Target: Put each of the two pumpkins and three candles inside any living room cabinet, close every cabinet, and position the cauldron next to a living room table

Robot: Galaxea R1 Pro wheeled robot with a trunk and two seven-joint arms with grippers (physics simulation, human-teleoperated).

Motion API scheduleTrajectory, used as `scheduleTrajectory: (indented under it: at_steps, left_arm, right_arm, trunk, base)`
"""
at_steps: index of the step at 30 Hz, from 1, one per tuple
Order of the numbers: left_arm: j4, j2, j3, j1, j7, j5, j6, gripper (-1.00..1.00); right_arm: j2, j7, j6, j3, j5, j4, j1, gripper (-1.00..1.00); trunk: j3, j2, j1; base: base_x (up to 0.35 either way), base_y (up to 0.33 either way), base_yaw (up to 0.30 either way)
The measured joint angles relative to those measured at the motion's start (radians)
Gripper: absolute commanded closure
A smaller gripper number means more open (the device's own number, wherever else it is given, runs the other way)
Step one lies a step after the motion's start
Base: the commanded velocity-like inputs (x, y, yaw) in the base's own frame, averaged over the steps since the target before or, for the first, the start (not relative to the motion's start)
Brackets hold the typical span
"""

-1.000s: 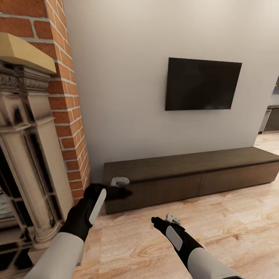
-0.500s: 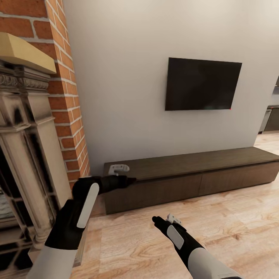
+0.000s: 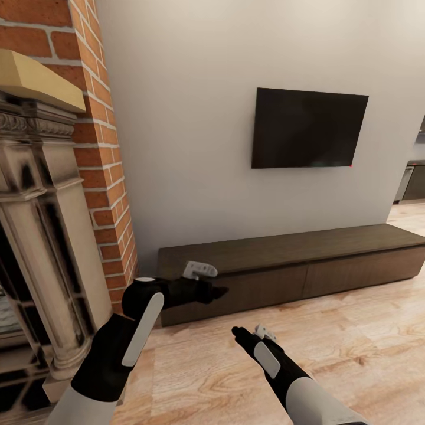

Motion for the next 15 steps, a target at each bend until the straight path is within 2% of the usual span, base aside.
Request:
scheduleTrajectory:
  at_steps: [3, 5, 6, 10, 15]
  left_arm:
    - [0.0, 0.003, -0.003, 0.001, -0.017, -0.001, 0.0, -1.0]
    - [0.0, 0.006, -0.004, 0.001, -0.021, -0.002, 0.0, -1.0]
    - [0.0, 0.009, -0.004, 0.002, -0.023, -0.002, 0.0, -1.0]
    - [0.0, 0.013, -0.004, 0.002, -0.026, -0.001, 0.0, -1.0]
    - [0.0, 0.014, -0.005, 0.002, -0.027, -0.001, 0.0, -1.0]
  right_arm:
    - [-0.001, 0.005, 0.0, -0.002, -0.008, -0.003, 0.0, -1.0]
    - [-0.002, 0.034, 0.0, -0.002, -0.016, -0.004, 0.001, -1.0]
    - [-0.003, 0.085, 0.0, -0.002, -0.023, -0.004, 0.001, -1.0]
    - [-0.004, 0.212, 0.001, -0.003, -0.03, 0.001, 0.008, -1.0]
    - [-0.005, 0.266, 0.001, -0.004, -0.033, 0.004, 0.011, -1.0]
  trunk:
    - [0.0, 0.0, 0.0]
    - [0.0, 0.0, 0.0]
    - [0.0, 0.0, 0.0]
    - [0.0, 0.0, 0.0]
    - [0.0, 0.0, 0.0]
  base:
    - [0.059, 0.0, 0.0]
    - [0.107, 0.0, 0.0]
    - [0.113, 0.0, 0.0]
    - [0.069, 0.0, 0.0]
    - [0.027, 0.0, 0.0]
